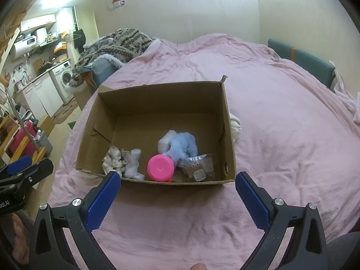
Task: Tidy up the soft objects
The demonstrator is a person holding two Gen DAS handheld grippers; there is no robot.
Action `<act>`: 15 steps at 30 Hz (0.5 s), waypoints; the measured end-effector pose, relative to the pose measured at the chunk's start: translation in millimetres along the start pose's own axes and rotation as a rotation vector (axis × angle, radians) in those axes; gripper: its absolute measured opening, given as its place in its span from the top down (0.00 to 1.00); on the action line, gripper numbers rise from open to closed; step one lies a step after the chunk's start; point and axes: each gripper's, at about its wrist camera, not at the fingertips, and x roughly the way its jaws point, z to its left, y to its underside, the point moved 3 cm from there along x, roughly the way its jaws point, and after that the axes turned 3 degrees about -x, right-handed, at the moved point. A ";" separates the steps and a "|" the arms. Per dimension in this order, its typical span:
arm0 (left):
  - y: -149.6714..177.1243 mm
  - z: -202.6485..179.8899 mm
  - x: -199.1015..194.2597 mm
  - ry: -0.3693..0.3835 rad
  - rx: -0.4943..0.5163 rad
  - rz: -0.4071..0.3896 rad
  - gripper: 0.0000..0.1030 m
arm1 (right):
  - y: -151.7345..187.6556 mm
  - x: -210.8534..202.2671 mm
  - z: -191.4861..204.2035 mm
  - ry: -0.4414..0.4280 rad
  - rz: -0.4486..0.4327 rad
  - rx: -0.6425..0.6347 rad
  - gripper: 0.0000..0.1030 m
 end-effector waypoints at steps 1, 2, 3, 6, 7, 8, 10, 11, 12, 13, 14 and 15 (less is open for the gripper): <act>0.5 0.2 0.9 0.001 -0.001 0.002 0.00 | 0.0 0.1 0.0 0.000 0.000 0.000 0.00; 1.9 1.0 1.8 0.001 -0.003 0.003 0.00 | -0.1 0.1 -0.1 -0.001 0.001 0.000 0.00; 2.5 1.0 2.2 0.001 -0.005 0.003 0.00 | 0.0 0.0 -0.1 -0.001 0.001 0.001 0.00; 3.4 1.4 2.9 0.001 -0.006 0.004 0.00 | -0.1 -0.1 -0.1 -0.001 0.001 0.001 0.00; 3.2 1.5 2.8 0.001 -0.006 0.004 0.00 | -0.2 -0.1 -0.1 0.000 0.001 0.002 0.00; 3.2 1.6 2.8 0.002 -0.006 0.004 0.00 | 0.3 0.2 0.0 0.000 0.001 0.002 0.00; 4.0 1.7 3.1 0.003 -0.007 0.006 0.00 | -0.2 0.0 -0.2 -0.001 0.002 0.001 0.00; 4.8 1.6 3.3 0.003 -0.007 0.007 0.00 | 0.3 0.3 -0.1 -0.002 0.003 0.000 0.00; 5.7 1.1 3.3 0.002 -0.006 0.006 0.00 | -0.3 -0.2 -0.2 -0.002 0.002 0.001 0.00; 4.7 1.5 3.1 0.002 -0.006 0.005 0.00 | 0.1 0.0 -0.1 -0.002 0.002 0.001 0.00; 5.5 1.1 3.1 0.001 -0.004 0.004 0.00 | -0.4 -0.3 -0.2 -0.002 0.002 0.001 0.00; 5.2 1.1 3.2 0.001 -0.004 0.004 0.00 | 0.0 -0.1 -0.1 -0.002 0.001 0.000 0.00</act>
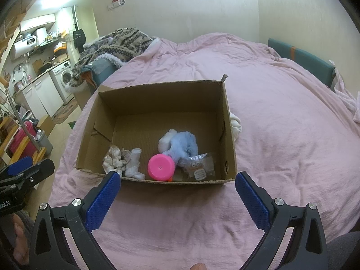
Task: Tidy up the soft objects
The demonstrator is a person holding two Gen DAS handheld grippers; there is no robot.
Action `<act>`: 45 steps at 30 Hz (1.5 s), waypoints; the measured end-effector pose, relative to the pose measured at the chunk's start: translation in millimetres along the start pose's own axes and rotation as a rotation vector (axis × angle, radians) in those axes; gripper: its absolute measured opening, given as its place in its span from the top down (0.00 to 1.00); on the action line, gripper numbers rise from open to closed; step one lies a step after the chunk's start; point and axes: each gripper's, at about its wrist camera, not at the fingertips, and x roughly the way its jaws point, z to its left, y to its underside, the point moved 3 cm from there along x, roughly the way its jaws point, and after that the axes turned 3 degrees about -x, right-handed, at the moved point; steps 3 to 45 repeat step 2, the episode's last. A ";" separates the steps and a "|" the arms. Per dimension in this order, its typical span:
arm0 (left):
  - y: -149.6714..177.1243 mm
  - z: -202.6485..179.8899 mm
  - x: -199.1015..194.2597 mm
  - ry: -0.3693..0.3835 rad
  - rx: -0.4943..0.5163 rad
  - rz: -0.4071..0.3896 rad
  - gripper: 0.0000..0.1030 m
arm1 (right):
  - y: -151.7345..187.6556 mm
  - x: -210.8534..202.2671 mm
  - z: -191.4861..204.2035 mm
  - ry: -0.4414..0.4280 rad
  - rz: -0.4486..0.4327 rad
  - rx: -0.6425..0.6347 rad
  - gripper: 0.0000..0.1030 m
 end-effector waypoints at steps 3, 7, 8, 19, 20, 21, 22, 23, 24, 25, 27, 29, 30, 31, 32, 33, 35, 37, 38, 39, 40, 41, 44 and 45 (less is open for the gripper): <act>1.1 -1.1 0.2 -0.004 0.005 -0.002 0.00 | -0.3 -0.3 -0.2 0.001 0.001 0.001 0.00; 1.1 -1.1 0.2 -0.004 0.005 -0.002 0.00 | -0.3 -0.3 -0.2 0.001 0.001 0.001 0.00; 1.1 -1.1 0.2 -0.004 0.005 -0.002 0.00 | -0.3 -0.3 -0.2 0.001 0.001 0.001 0.00; 1.1 -1.1 0.2 -0.004 0.005 -0.002 0.00 | -0.3 -0.3 -0.2 0.001 0.001 0.001 0.00; 1.1 -1.1 0.2 -0.004 0.005 -0.002 0.00 | -0.3 -0.3 -0.2 0.001 0.001 0.001 0.00; 1.1 -1.1 0.2 -0.004 0.005 -0.002 0.00 | -0.3 -0.3 -0.2 0.001 0.001 0.001 0.00; 1.1 -1.1 0.2 -0.004 0.005 -0.002 0.00 | -0.3 -0.3 -0.2 0.001 0.001 0.001 0.00; 1.1 -1.1 0.2 -0.004 0.005 -0.002 0.00 | -0.3 -0.3 -0.2 0.001 0.001 0.001 0.00; 1.1 -1.1 0.2 -0.004 0.005 -0.002 0.00 | -0.3 -0.3 -0.2 0.001 0.001 0.001 0.00; 1.1 -1.1 0.2 -0.004 0.005 -0.002 0.00 | -0.3 -0.3 -0.2 0.001 0.001 0.001 0.00; 1.1 -1.1 0.2 -0.004 0.005 -0.002 0.00 | -0.3 -0.3 -0.2 0.001 0.001 0.001 0.00; 1.1 -1.1 0.2 -0.004 0.005 -0.002 0.00 | -0.3 -0.3 -0.2 0.001 0.001 0.001 0.00; 1.1 -1.1 0.2 -0.004 0.005 -0.002 0.00 | -0.3 -0.3 -0.2 0.001 0.001 0.001 0.00; 1.1 -1.1 0.2 -0.004 0.005 -0.002 0.00 | -0.3 -0.3 -0.2 0.001 0.001 0.001 0.00; 1.1 -1.1 0.2 -0.004 0.005 -0.002 0.00 | -0.3 -0.3 -0.2 0.001 0.001 0.001 0.00; 1.1 -1.1 0.2 -0.004 0.005 -0.002 0.00 | -0.3 -0.3 -0.2 0.001 0.001 0.001 0.00; 1.1 -1.1 0.2 -0.004 0.005 -0.002 0.00 | -0.3 -0.3 -0.2 0.001 0.001 0.001 0.00; 1.1 -1.1 0.2 -0.004 0.005 -0.002 0.00 | -0.3 -0.3 -0.2 0.001 0.001 0.001 0.00; 1.1 -1.1 0.2 -0.004 0.005 -0.002 0.00 | -0.3 -0.3 -0.2 0.001 0.001 0.001 0.00; 1.1 -1.1 0.2 -0.004 0.005 -0.002 0.00 | -0.3 -0.3 -0.2 0.001 0.001 0.001 0.00; 1.1 -1.1 0.2 -0.004 0.005 -0.002 0.00 | -0.3 -0.3 -0.2 0.001 0.001 0.001 0.00; 1.1 -1.1 0.2 -0.004 0.005 -0.002 0.00 | -0.3 -0.3 -0.2 0.001 0.001 0.001 0.00; 1.1 -1.1 0.2 -0.004 0.005 -0.002 0.00 | -0.3 -0.3 -0.2 0.001 0.001 0.001 0.00; 1.1 -1.1 0.2 -0.004 0.005 -0.002 0.00 | -0.3 -0.3 -0.2 0.001 0.001 0.001 0.00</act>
